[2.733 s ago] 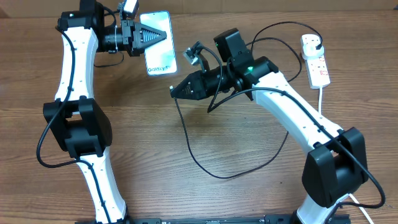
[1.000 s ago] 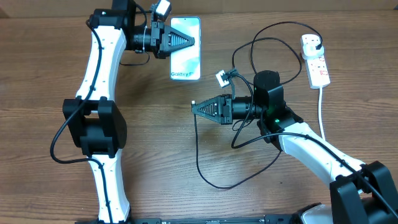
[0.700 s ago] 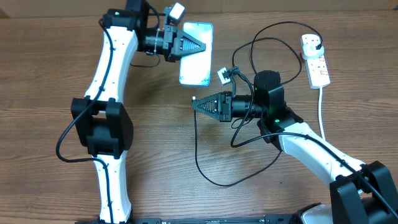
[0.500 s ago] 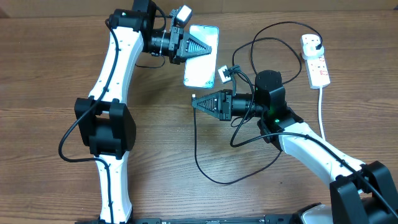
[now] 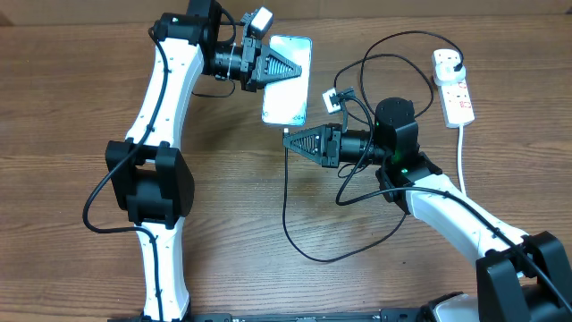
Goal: Plug charger to phone and switch on socket
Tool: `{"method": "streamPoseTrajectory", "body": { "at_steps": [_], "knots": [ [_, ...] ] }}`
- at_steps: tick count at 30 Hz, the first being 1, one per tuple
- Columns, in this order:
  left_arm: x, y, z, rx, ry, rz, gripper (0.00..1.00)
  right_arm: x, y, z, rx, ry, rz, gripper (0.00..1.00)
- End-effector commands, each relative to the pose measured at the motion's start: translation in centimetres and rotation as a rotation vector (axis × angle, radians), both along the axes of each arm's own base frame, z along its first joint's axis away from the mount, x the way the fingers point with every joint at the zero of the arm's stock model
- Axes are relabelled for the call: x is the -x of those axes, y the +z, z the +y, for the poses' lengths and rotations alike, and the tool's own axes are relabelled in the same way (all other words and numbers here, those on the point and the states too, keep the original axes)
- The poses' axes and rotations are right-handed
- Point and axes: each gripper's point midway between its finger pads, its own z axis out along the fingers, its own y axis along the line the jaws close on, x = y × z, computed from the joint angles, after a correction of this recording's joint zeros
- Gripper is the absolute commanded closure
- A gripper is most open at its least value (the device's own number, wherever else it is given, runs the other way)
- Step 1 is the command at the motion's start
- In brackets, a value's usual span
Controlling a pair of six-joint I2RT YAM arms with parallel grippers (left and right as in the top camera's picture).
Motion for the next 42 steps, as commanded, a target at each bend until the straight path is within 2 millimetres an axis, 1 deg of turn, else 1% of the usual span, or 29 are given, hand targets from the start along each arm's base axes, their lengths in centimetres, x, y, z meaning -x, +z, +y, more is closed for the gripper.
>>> {"method": "streamPoseTrajectory", "body": {
  "at_steps": [1, 4, 14, 25, 33, 42],
  "knots": [
    [0.2, 1.4, 0.2, 0.027, 0.0, -0.013, 0.96, -0.1, 0.8, 0.0, -0.016, 0.004, -0.008, 0.96],
    [0.2, 1.4, 0.1, 0.027, -0.001, -0.013, 0.96, -0.1, 1.1, 0.0, -0.023, 0.003, -0.022, 0.96],
    [0.2, 1.3, 0.1, 0.025, -0.001, -0.025, 0.96, -0.2, 1.1, 0.0, -0.024, 0.0, -0.011, 0.96],
    [0.6, 1.5, -1.1, 0.033, -0.029, -0.053, 0.96, -0.2, 1.0, 0.0, -0.025, -0.005, 0.005, 0.96],
    [0.7, 2.1, -1.1, 0.067, -0.036, -0.048, 0.96, -0.5, 0.9, -0.1, -0.022, -0.021, 0.013, 0.96],
    [0.7, 1.9, -1.1, 0.061, -0.035, -0.054, 0.96, -0.6, 0.9, -0.2, -0.022, -0.027, 0.014, 0.96]
  ]
}}
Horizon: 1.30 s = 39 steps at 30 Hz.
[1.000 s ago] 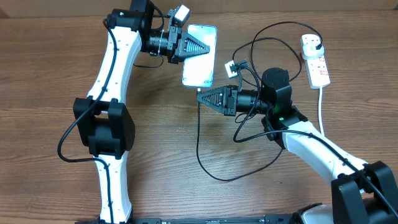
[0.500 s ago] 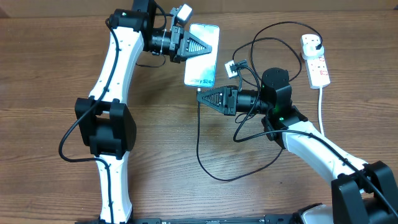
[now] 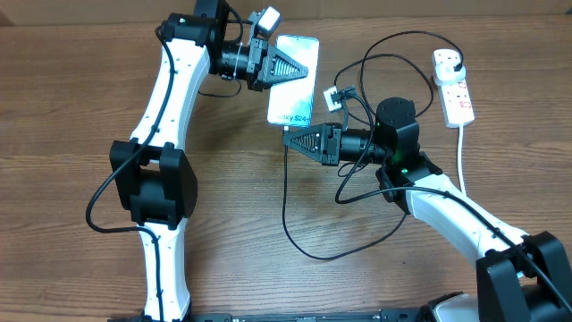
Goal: Plug charger to phone and switch on socket
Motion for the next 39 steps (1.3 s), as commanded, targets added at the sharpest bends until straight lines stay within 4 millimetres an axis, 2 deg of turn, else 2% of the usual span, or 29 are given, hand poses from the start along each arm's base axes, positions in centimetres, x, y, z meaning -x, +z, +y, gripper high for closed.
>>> {"method": "streamPoseTrajectory", "body": {
  "at_steps": [1, 9, 39],
  "knots": [
    [0.5, 1.8, -0.1, 0.049, -0.013, -0.016, 0.96, -0.5, 0.6, -0.3, -0.007, -0.015, -0.01, 0.96],
    [0.5, 1.8, -0.1, 0.049, -0.013, -0.017, 0.96, -1.5, 0.6, -1.6, -0.011, -0.054, 0.005, 0.96],
    [0.1, 2.0, -0.2, 0.059, -0.013, -0.038, 0.96, -1.8, 0.5, -1.7, -0.011, -0.076, 0.023, 0.96]
  ]
}}
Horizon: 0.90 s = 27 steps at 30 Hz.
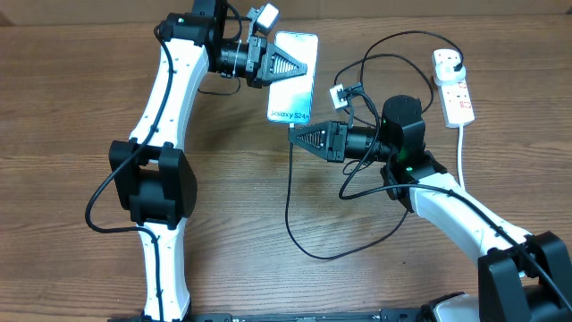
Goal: Plug charger to phone and switch on socket
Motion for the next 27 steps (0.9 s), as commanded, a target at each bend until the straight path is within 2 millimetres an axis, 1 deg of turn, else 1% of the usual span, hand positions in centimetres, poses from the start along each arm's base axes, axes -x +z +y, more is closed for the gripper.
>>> {"method": "streamPoseTrajectory", "body": {
  "at_steps": [1, 6, 19, 27],
  "knots": [
    [0.5, 1.9, -0.2, 0.053, -0.016, 0.001, 0.96, -1.2, 0.4, -0.6, -0.001, -0.054, -0.008, 0.96],
    [0.4, 2.0, -0.4, 0.051, -0.018, 0.011, 0.96, -1.3, 0.2, -0.6, 0.003, -0.062, 0.006, 0.96],
    [0.8, 1.9, -1.6, 0.047, -0.043, -0.009, 0.96, -1.3, 0.2, -0.7, 0.002, -0.064, 0.011, 0.96],
    [0.8, 1.6, -1.7, 0.029, -0.038, -0.012, 0.96, -1.4, 0.2, -0.7, 0.001, -0.071, 0.007, 0.96]
  ]
}}
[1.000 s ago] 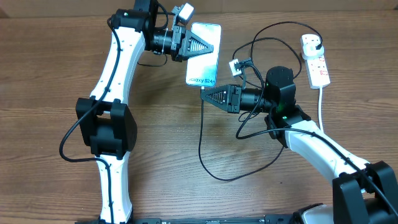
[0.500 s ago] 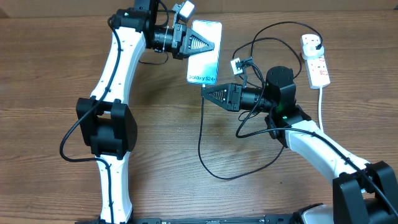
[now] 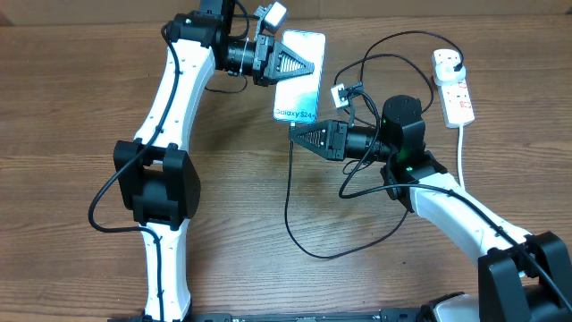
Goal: Plug charger to phone and switch on socket
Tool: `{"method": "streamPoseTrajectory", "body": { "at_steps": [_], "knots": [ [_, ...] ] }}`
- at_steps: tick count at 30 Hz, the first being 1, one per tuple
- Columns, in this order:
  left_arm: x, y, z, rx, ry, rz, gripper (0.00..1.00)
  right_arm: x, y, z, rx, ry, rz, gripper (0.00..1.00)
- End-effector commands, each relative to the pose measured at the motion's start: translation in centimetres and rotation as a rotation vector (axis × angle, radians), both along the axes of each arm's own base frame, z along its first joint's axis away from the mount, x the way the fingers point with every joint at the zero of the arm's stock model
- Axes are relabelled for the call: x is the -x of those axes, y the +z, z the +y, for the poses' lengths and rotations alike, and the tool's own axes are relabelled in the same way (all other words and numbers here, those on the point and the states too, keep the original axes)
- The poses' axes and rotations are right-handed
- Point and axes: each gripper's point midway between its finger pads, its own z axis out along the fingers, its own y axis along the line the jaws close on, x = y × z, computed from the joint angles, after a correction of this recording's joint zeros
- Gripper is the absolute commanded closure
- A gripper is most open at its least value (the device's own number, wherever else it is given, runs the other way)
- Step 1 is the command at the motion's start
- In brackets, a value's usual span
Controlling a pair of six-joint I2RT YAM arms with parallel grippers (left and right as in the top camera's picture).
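The pale blue phone [image 3: 301, 85] lies screen up at the back of the table, its lettered end toward me. My left gripper [image 3: 315, 65] reaches in from the left and is shut on the phone's upper half. Just below the phone's near edge, my right gripper [image 3: 293, 134] is shut on the end of the black charger cable [image 3: 287, 201]. The plug tip sits against the phone's bottom left corner; whether it is in the port cannot be told. The white socket strip [image 3: 454, 88] lies at the far right with a plug in it.
The black cable loops across the wood in front of the right arm [image 3: 447, 201] and curls behind its wrist toward a small white adapter [image 3: 340, 93]. A white lead runs from the socket strip toward the table's near right. The left arm [image 3: 165, 134] spans the left side.
My left gripper and the phone have shifted a little to the right. The right gripper with the cable end stands almost where it was, still at the phone's near edge.
At first the phone was held further left, the right gripper holding the cable end below it. The phone then stood nearer the right, and the right gripper came up under its near edge. Now the phone is further right again, the plug at its bottom corner.
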Motion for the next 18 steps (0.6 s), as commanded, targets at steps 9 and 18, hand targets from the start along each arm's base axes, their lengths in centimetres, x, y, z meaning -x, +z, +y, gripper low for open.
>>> {"method": "streamPoseTrajectory", "body": {
  "at_steps": [9, 18],
  "knots": [
    [0.53, 0.83, -0.46, -0.007, -0.008, -0.014, 0.96, -1.01, 0.43, -0.55, -0.001, -0.043, -0.017, 0.96],
    [0.57, 0.91, -0.46, -0.002, -0.009, -0.012, 0.96, -1.06, 0.42, -0.6, -0.001, -0.045, -0.017, 0.96]
  ]
}}
